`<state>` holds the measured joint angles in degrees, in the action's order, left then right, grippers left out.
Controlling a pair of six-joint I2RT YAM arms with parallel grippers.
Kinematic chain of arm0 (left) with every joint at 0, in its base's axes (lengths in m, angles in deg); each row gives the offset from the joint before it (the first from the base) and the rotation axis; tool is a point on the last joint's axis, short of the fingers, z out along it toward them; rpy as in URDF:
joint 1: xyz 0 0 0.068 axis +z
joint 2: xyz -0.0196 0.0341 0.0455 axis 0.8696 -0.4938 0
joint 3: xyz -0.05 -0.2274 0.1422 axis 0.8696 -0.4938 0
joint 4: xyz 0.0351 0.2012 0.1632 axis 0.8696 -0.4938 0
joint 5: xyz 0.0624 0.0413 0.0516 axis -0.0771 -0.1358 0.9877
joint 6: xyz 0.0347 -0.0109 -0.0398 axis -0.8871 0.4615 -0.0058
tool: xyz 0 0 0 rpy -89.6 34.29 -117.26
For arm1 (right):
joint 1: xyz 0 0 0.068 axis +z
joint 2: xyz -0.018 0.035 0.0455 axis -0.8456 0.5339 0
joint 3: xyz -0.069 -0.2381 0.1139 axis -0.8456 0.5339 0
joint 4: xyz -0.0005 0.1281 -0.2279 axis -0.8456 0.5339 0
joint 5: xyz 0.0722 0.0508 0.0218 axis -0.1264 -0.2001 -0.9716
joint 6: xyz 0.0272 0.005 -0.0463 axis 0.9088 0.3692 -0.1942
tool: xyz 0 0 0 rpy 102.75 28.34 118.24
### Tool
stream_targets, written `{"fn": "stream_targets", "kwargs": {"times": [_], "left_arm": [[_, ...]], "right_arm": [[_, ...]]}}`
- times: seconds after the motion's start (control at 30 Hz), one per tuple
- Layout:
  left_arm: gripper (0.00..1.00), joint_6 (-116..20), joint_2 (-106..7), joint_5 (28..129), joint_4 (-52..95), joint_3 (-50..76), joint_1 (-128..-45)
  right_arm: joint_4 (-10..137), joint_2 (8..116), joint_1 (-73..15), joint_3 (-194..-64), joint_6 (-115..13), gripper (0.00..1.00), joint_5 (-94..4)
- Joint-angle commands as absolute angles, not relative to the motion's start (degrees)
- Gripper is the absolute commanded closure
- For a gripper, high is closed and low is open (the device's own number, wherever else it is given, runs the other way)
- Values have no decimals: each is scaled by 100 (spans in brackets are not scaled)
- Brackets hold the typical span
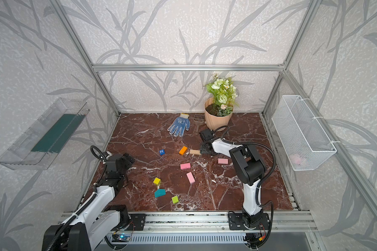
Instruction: Build the wood block tower
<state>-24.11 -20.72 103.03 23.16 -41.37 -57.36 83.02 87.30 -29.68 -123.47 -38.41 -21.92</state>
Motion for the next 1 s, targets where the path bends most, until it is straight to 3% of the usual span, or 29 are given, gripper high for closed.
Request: {"fn": "stream_targets", "kwargs": {"times": [0.0, 0.43, 0.73, 0.97], "left_arm": [[7, -2329, -2005, 10462, 2267, -4080, -5751], [7, -2330, -1992, 10467, 2277, -4089, -5747], [7, -2338, -2011, 10429, 2284, -4090, -5751], [7, -2339, -2022, 10441, 2289, -4086, -5751]], "right_arm": [[8652, 8922, -3000, -12393, -3927, 17, -2324], [8728, 8664, -2999, -12439, -3927, 12, -2354], [8832, 7597, -2911, -12096, -3896, 5, -2237], [8701, 7252, -2369, -11972, -3681, 0, -2373]]}}
